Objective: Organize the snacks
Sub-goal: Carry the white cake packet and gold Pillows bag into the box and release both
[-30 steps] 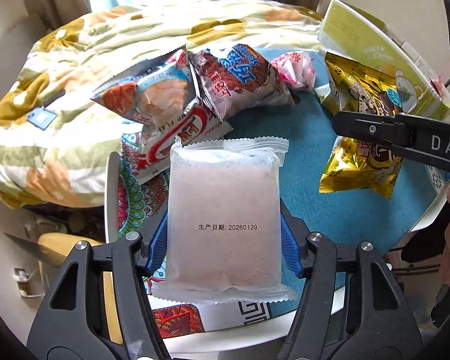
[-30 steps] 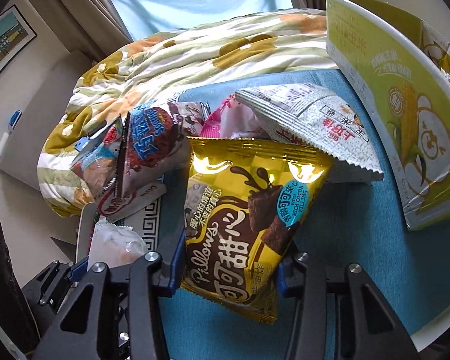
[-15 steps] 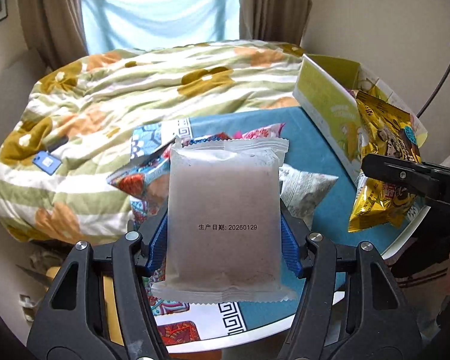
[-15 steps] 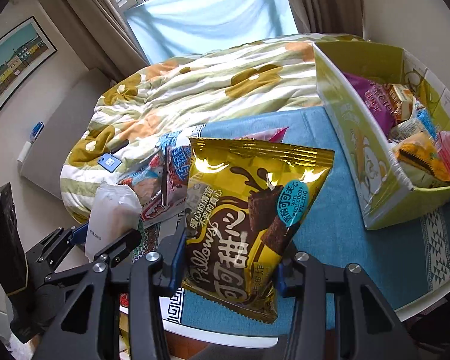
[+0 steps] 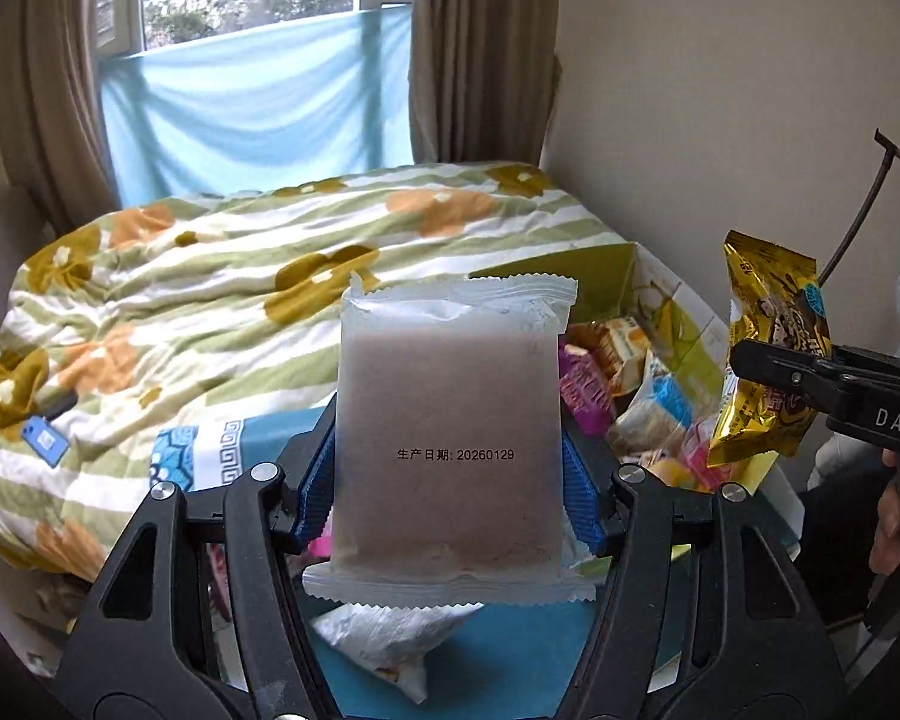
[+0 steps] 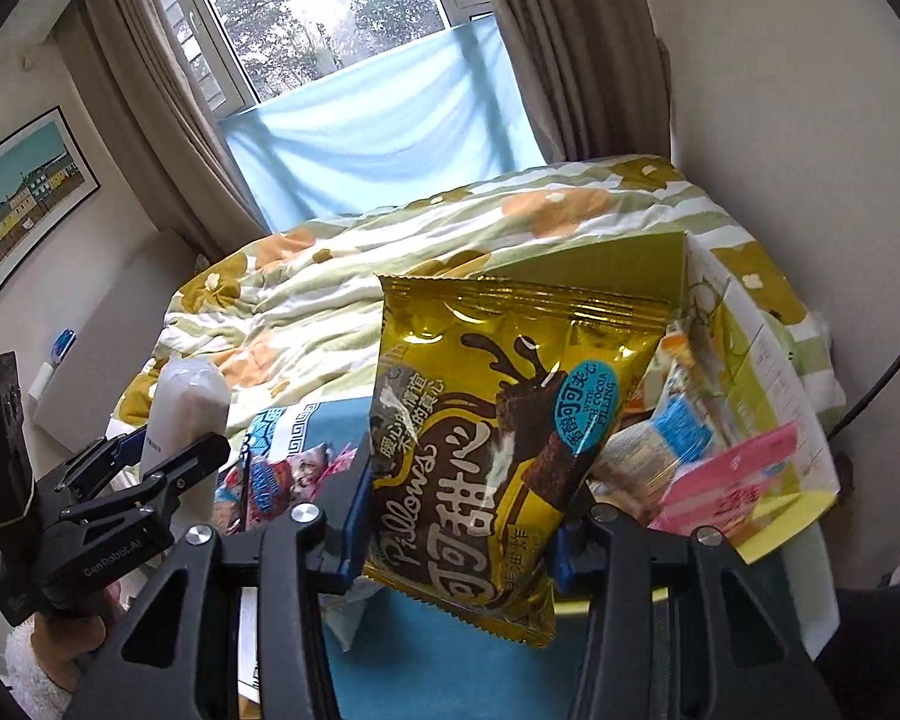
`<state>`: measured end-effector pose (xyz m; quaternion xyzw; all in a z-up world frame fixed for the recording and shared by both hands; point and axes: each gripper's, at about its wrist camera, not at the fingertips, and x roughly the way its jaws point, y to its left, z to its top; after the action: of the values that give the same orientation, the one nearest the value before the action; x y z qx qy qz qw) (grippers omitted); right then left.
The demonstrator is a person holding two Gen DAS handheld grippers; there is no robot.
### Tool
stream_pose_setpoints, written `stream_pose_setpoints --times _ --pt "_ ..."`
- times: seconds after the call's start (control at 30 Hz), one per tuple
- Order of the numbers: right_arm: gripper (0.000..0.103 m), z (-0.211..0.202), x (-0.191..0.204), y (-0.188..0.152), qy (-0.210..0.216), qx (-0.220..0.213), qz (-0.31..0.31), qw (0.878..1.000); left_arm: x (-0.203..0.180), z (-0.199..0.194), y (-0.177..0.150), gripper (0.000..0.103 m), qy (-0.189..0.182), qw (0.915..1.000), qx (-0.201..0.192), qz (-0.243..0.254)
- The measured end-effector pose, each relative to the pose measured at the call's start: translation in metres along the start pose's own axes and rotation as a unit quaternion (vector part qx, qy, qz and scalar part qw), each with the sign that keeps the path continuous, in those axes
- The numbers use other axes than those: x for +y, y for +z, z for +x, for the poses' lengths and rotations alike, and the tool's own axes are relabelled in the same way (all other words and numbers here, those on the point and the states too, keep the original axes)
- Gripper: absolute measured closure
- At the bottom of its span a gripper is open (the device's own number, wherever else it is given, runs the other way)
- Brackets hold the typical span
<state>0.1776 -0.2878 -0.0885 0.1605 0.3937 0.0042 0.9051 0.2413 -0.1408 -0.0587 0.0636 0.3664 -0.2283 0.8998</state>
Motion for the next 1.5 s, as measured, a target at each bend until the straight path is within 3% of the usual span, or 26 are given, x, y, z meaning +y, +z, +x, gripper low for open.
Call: stream_pose_setpoints --times 0.33,0.67,0.7,0.77,0.83,1.2,1.43,1.47,1.5 --pt "0.061 0.032 -0.111 0.062 -0.001 0.035 -0.01 0.999 -0.096 0.12 0.061 0.044 -0.015 0.9979 0.057 -0.026" --pt "0.061 0.086 -0.167 0.076 0.029 0.098 -0.009 0.995 -0.101 0.207 0.062 0.041 0.012 0.9887 0.137 -0.059" --pt "0.061 0.09 -0.169 0.076 0.032 0.101 -0.008 0.994 -0.1 0.206 0.06 0.037 0.015 0.9888 0.137 -0.058" --pt "0.061 0.095 -0.173 0.075 0.036 0.105 -0.005 0.994 -0.101 0.2 0.058 0.013 0.023 0.9896 0.131 -0.053" --pt "0.061 0.097 -0.176 0.073 0.04 0.108 0.0 0.993 -0.099 0.188 0.057 0.008 0.032 0.9911 0.119 -0.051" --pt "0.061 0.089 -0.172 0.079 0.044 0.11 -0.023 0.993 -0.08 0.129 0.025 0.008 0.057 0.9897 0.111 -0.071" --pt "0.056 0.12 -0.15 0.097 0.063 0.128 -0.06 0.988 -0.069 0.112 0.01 0.008 0.075 0.9877 0.109 -0.084" --pt "0.05 0.124 -0.147 0.097 0.068 0.13 -0.063 0.987 -0.068 0.109 0.007 0.008 0.078 0.9872 0.109 -0.086" --pt "0.035 0.128 -0.144 0.095 0.071 0.13 -0.069 0.987 -0.066 0.105 0.003 0.008 0.083 0.9867 0.11 -0.087"
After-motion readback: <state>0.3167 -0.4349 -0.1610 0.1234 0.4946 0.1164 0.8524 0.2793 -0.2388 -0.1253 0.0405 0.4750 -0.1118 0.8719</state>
